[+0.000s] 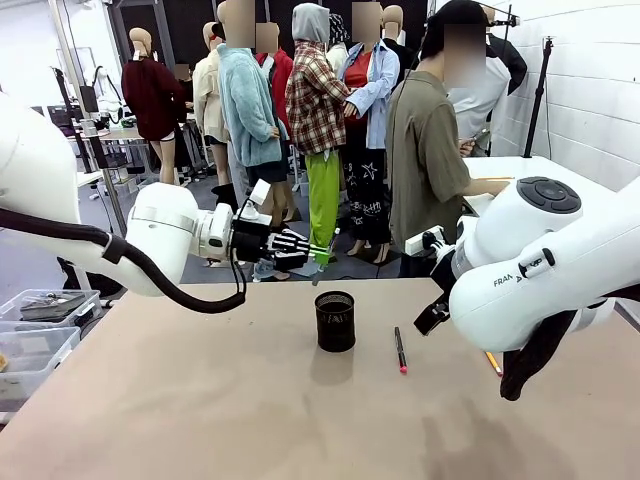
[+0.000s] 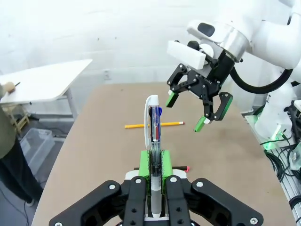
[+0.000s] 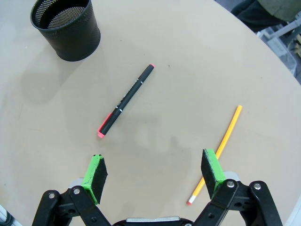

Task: Place the pens into the pen holder.
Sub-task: Pick up a writing instrument from the table and place it into the Pen holder.

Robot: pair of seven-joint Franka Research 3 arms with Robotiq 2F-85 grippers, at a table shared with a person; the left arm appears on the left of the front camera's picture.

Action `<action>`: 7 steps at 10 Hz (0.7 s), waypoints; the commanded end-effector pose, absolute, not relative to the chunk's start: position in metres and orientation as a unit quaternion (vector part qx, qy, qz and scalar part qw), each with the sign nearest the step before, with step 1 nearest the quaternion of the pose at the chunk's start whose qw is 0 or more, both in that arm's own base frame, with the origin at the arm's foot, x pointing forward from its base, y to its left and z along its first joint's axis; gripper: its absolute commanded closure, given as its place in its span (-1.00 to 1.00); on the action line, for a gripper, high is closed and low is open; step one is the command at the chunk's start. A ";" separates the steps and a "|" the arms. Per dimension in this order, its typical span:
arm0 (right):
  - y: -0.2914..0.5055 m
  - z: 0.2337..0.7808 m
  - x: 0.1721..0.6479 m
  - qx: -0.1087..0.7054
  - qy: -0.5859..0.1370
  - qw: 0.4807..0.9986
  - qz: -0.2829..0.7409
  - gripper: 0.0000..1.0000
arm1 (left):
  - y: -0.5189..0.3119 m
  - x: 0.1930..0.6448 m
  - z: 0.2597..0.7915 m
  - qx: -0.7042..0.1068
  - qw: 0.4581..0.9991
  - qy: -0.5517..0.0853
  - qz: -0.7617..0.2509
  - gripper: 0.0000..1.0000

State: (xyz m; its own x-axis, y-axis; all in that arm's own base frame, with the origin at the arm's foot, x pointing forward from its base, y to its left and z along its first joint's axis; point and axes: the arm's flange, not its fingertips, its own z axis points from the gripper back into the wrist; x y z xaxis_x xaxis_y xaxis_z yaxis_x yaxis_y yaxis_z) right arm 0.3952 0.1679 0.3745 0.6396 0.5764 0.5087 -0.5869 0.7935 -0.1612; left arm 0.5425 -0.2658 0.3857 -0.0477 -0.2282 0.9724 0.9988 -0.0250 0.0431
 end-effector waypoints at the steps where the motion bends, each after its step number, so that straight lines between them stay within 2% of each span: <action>1: 0.168 0.374 0.395 0.010 -0.277 0.906 0.321 -1.00 | -0.274 0.553 0.377 -0.456 0.500 -0.476 -0.562 1.00; 3: 0.168 0.374 0.395 0.010 -0.277 0.906 0.321 -1.00 | -0.284 0.567 0.369 -0.470 0.500 -0.466 -0.558 1.00; 7: 0.168 0.374 0.395 0.010 -0.277 0.906 0.321 -1.00 | -0.296 0.587 0.348 -0.479 0.538 -0.426 -0.547 1.00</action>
